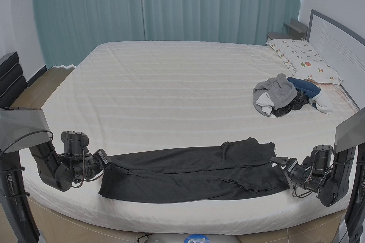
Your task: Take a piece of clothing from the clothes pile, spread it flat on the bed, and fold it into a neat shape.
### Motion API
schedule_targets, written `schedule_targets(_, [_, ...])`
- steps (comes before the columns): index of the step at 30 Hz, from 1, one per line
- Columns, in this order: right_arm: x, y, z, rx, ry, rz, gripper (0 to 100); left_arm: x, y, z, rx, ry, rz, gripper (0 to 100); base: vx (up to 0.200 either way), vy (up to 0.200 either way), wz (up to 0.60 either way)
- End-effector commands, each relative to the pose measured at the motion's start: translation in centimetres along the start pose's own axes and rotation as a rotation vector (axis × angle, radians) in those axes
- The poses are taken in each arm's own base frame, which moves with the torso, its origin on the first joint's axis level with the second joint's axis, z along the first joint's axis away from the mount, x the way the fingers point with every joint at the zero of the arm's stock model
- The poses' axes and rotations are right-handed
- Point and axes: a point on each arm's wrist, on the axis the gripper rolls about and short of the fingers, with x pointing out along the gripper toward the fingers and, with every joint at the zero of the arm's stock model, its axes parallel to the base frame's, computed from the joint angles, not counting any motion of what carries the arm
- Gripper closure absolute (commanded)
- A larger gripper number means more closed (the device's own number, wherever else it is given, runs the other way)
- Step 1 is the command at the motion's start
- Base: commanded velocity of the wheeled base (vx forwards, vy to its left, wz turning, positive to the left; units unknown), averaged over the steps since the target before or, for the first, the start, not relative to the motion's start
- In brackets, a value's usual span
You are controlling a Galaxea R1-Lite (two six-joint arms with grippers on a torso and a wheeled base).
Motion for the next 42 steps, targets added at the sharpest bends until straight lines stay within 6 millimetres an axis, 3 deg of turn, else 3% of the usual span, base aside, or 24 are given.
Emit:
schedule_targets(1, [-1.1, -0.5, 0.0, 0.105, 0.04, 0.003, 0, -0.7, 0.3, 0.9, 0.032, -0.019, -0.008, 100, 0.0, 0.0, 0.0])
schedule_targets(2, [-1.1, -0.5, 0.1, 0.116, 0.048, 0.012, 0, -0.6, 0.4, 0.9, 0.042, -0.016, -0.008, 100, 0.0, 0.0, 0.0])
schedule_targets(3, [-1.2, -0.6, 0.1, 0.12, 0.056, 0.014, 0, -0.5, 0.4, 0.9, 0.062, -0.009, -0.014, 0, 0.0, 0.0, 0.0])
schedule_targets(11, [-1.1, -1.4, -1.0, 0.114, 0.102, -0.033, 0, -0.1, 0.8, 0.7, 0.251, 0.129, -0.064, 0, 0.0, 0.0, 0.0])
schedule_targets(26, [-1.4, -1.5, -1.4, 0.104, 0.12, -0.044, 0, 2.4, 1.4, 0.4, 0.304, 0.19, -0.038, 0, 0.0, 0.0, 0.0])
schedule_targets(42, [-1.5, -1.6, -1.6, 0.092, 0.127, -0.049, 0, 3.4, 2.1, -0.5, 0.349, 0.219, -0.032, 0, 0.0, 0.0, 0.0])
